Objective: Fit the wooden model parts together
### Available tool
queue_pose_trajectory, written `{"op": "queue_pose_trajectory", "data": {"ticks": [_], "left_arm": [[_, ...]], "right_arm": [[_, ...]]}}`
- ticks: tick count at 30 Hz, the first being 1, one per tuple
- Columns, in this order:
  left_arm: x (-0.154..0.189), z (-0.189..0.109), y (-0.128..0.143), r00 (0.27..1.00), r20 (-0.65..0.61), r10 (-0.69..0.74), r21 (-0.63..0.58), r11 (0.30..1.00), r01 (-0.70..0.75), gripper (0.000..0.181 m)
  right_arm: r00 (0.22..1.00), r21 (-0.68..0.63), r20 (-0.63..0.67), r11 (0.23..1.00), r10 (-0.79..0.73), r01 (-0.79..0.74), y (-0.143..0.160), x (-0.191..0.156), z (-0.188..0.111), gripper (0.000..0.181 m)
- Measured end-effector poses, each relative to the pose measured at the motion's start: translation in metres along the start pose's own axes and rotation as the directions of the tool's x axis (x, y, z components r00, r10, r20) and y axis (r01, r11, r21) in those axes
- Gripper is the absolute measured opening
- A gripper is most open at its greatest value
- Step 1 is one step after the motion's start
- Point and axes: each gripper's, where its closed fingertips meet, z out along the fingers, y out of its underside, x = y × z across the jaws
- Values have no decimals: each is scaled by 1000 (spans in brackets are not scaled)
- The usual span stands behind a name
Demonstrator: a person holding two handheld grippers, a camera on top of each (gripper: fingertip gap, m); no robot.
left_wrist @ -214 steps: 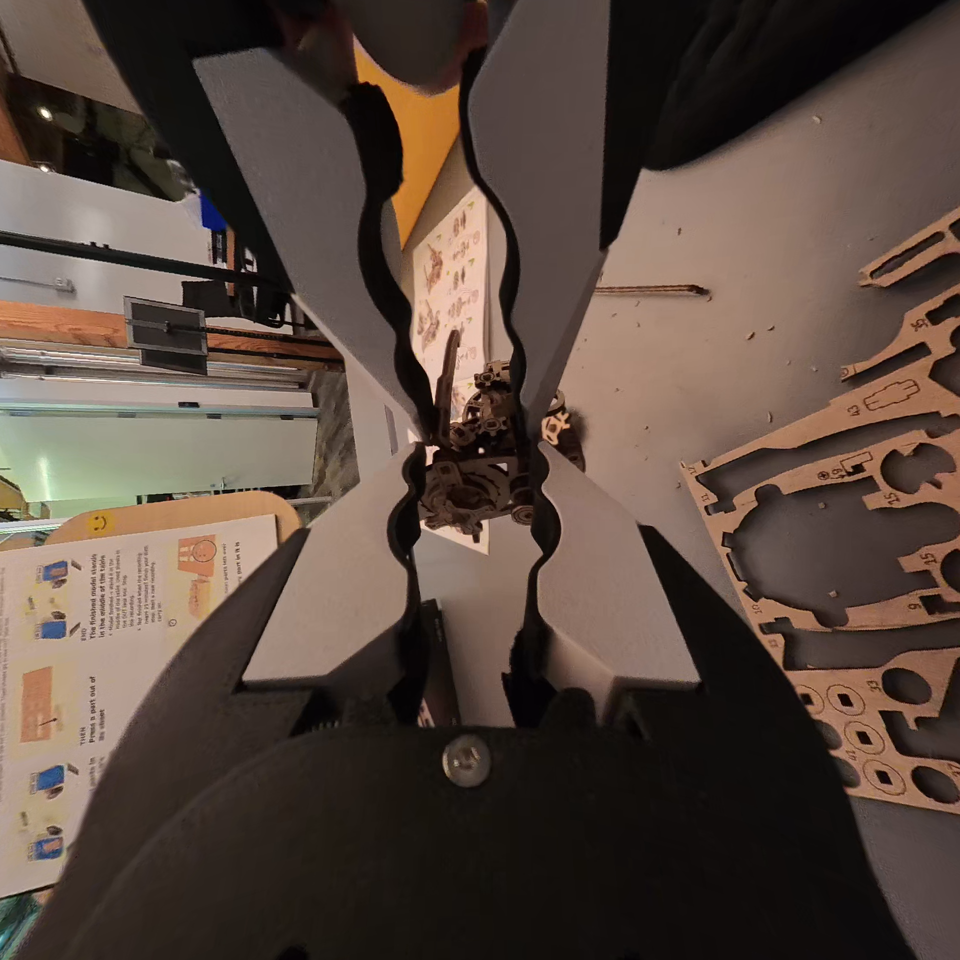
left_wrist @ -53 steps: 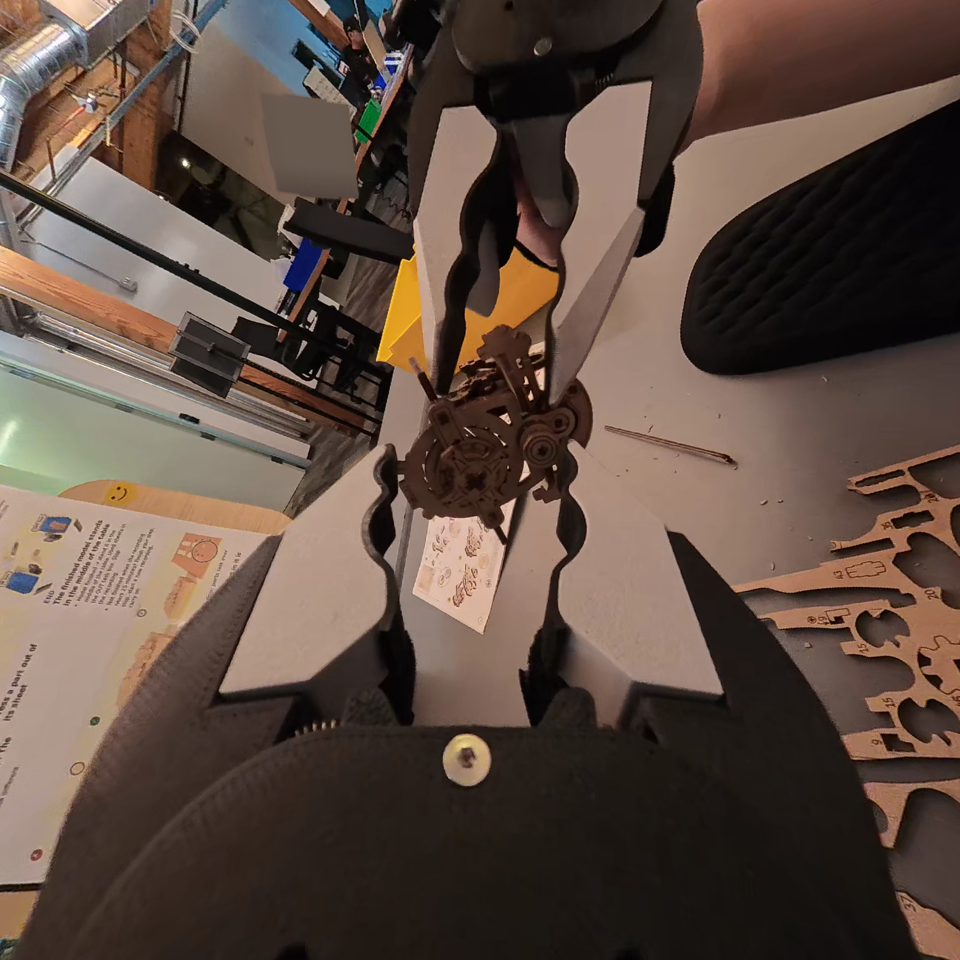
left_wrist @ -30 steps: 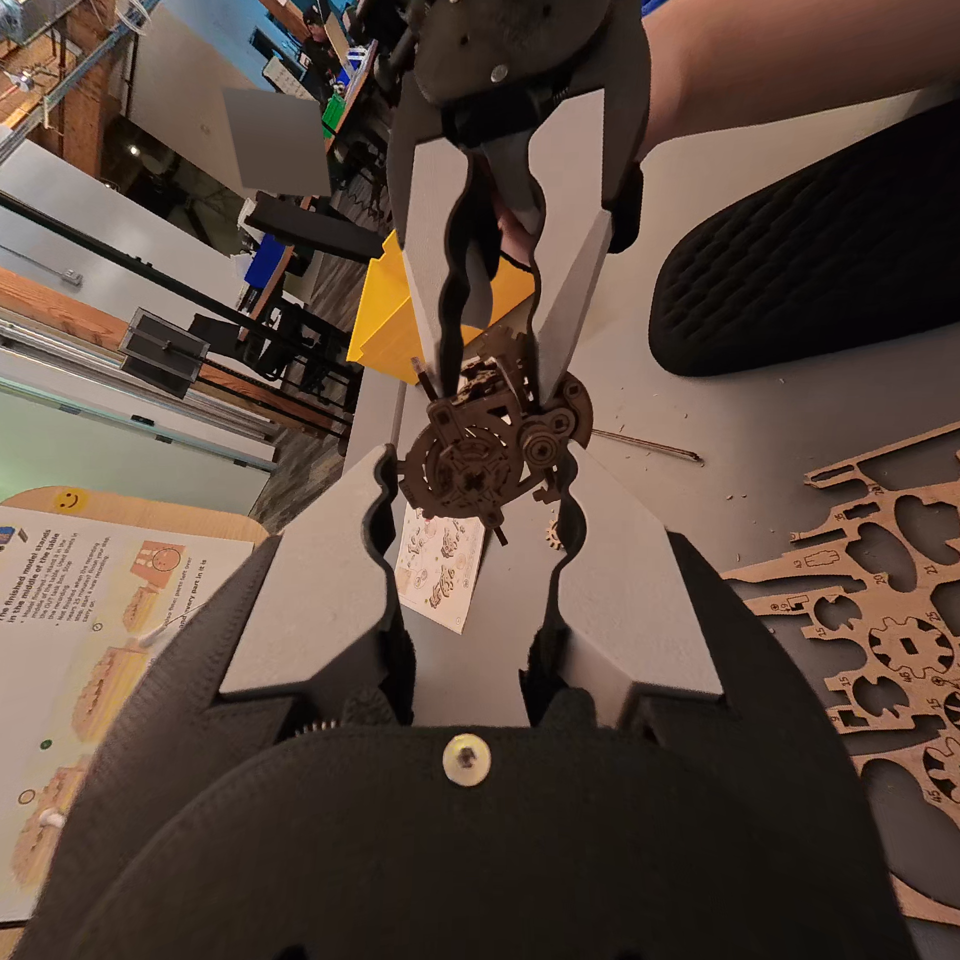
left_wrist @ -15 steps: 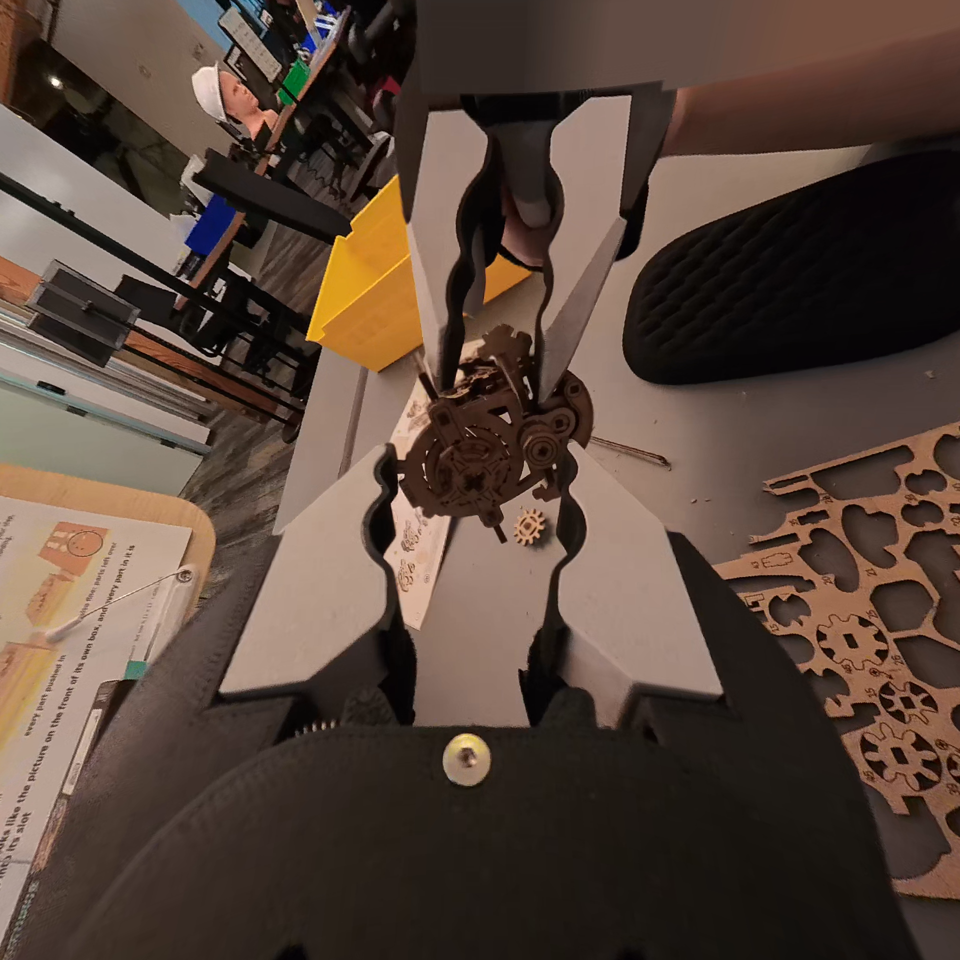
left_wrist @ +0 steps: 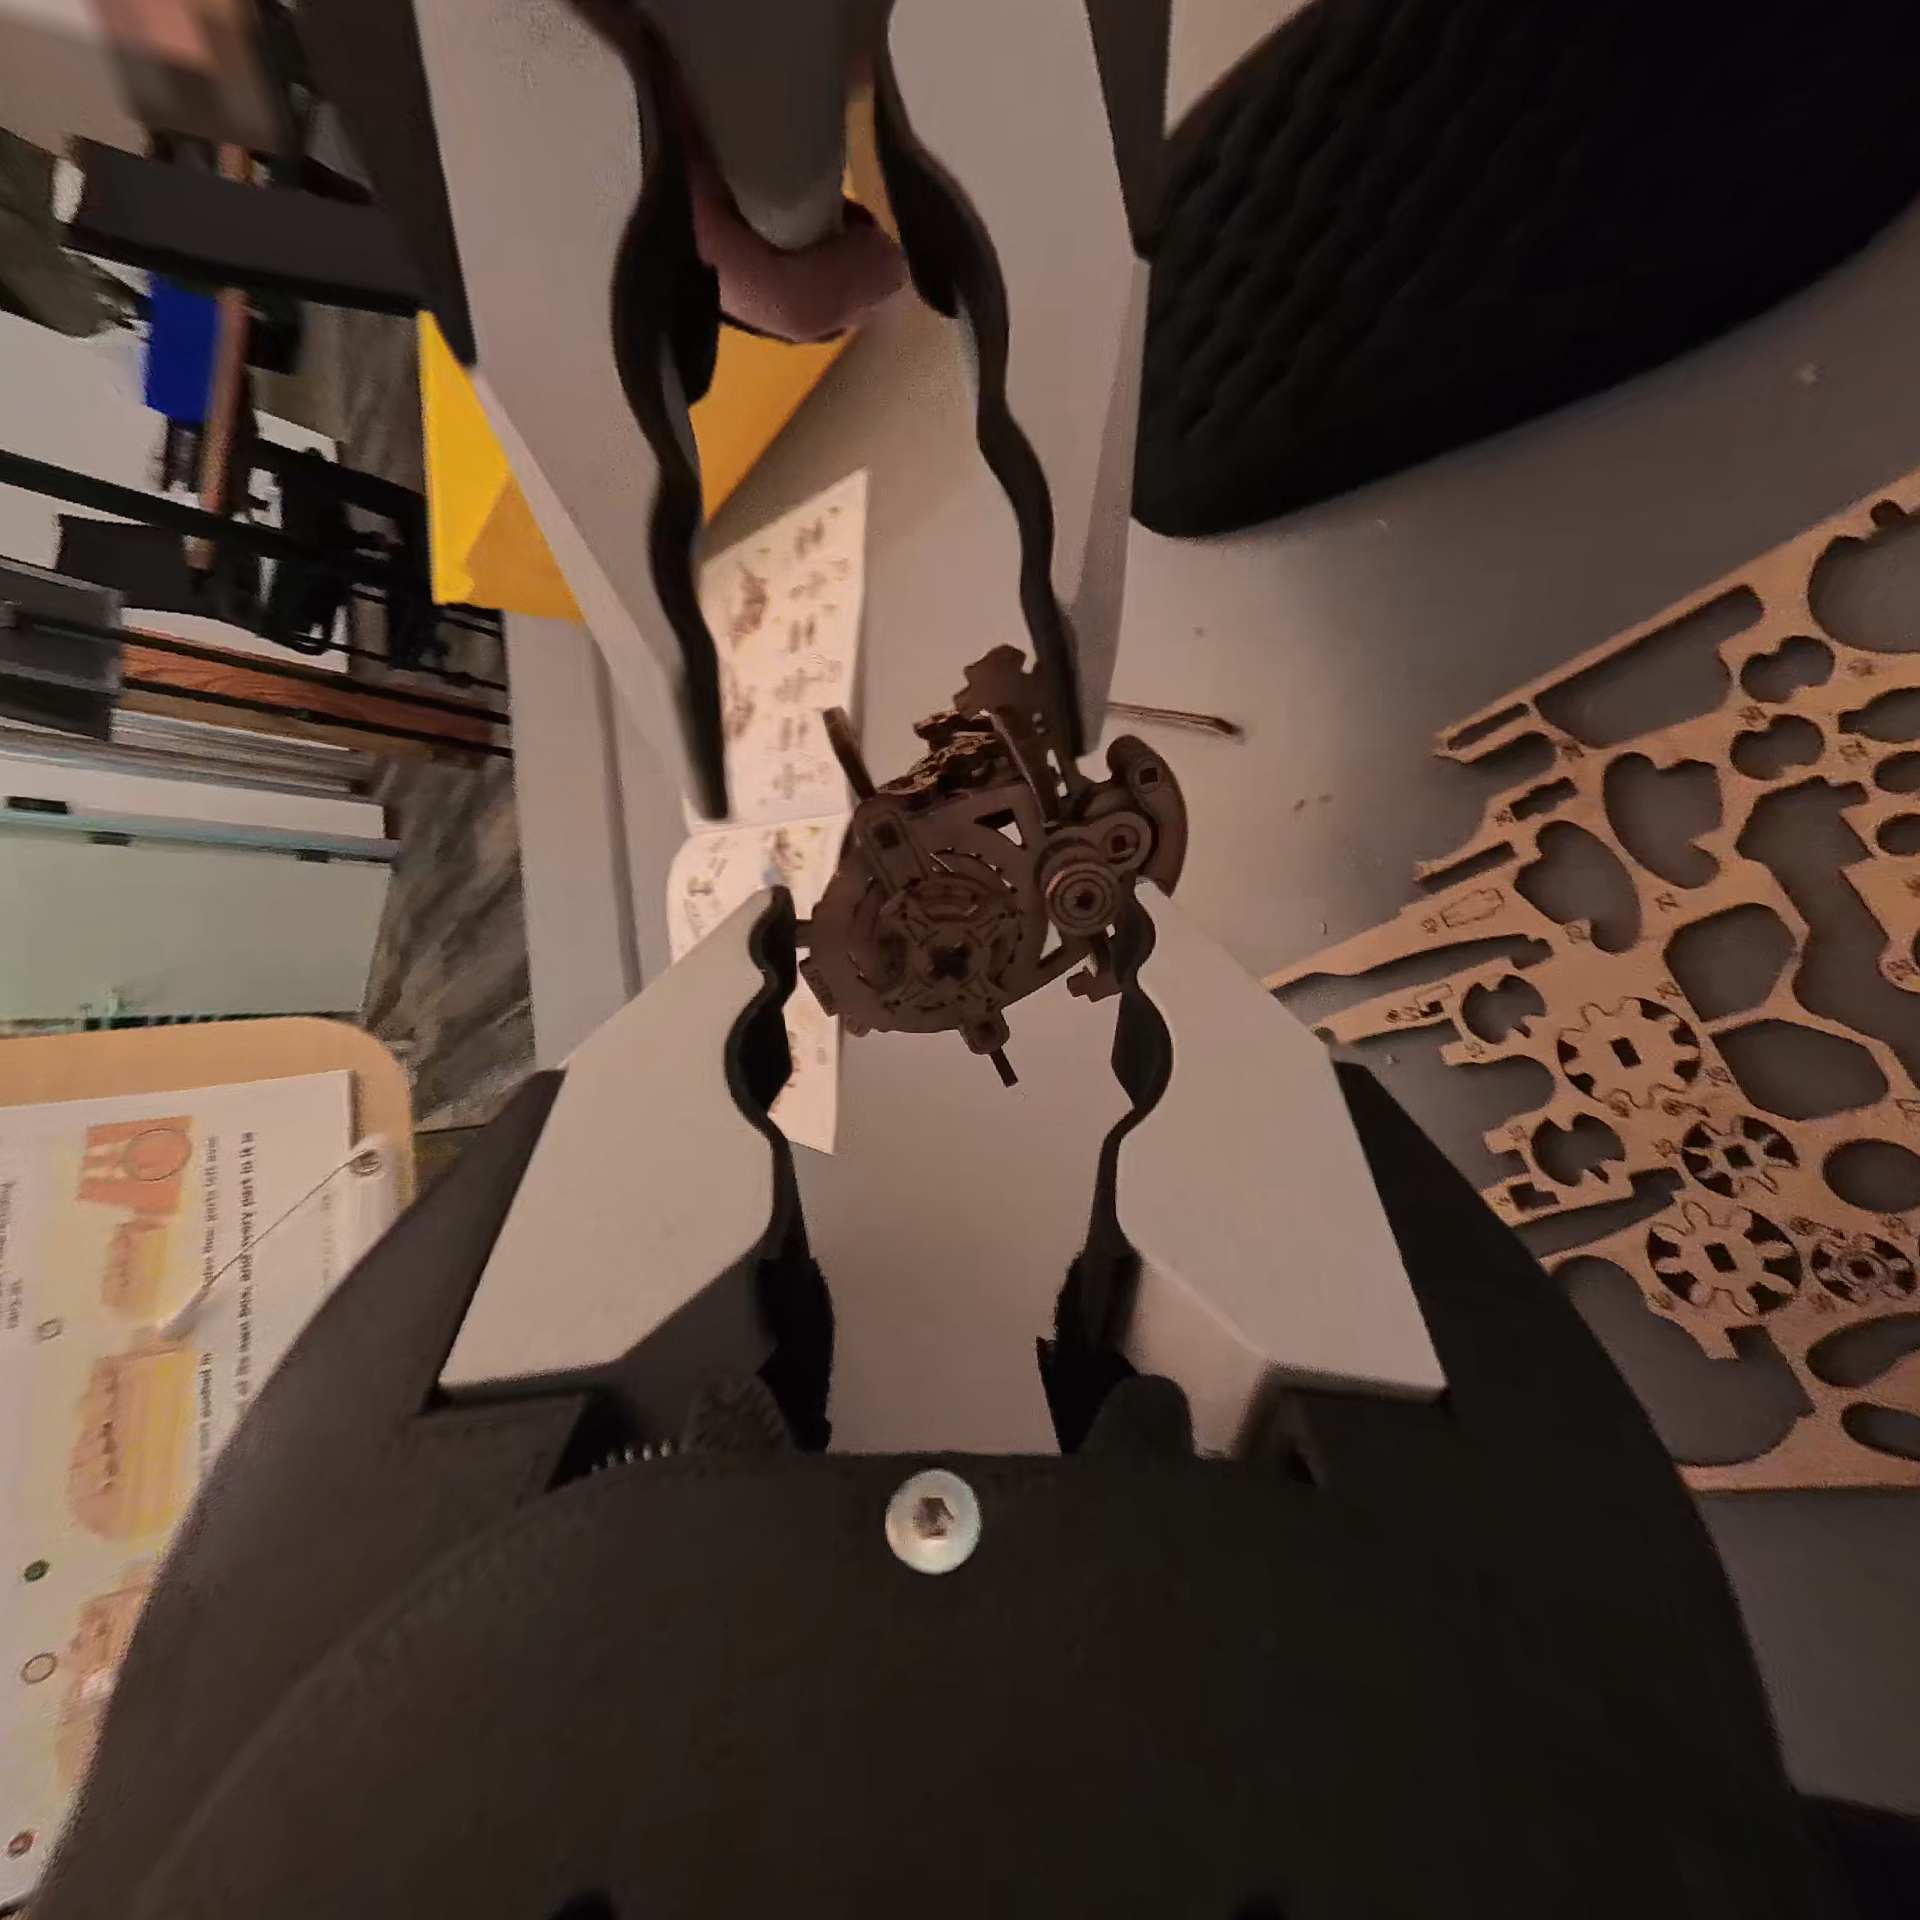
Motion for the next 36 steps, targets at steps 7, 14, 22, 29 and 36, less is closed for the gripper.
{"op": "queue_pose_trajectory", "data": {"ticks": [7, 14, 22, 29, 36], "left_arm": [[21, 9, 12, 983, -163, -80, -27, 997, 76, 60], [27, 18, 27, 969, -209, -135, -82, 989, 120, 60], [30, 22, 33, 964, -229, -136, -92, 989, 118, 60], [32, 23, 30, 976, -209, -63, -71, 996, 50, 60], [35, 21, 27, 978, -206, 6, -51, 999, -17, 60]], "right_arm": [[955, -136, 179, 967, 237, -214, 23, -30, 22, 33], [925, -214, 182, 932, 332, -293, 39, -35, 34, 34], [920, -218, 192, 929, 342, -300, 45, -38, 39, 33], [896, -245, 213, 909, 389, -336, 46, -42, 40, 34], [901, -261, 242, 919, 360, -297, 43, -49, 39, 31]]}}
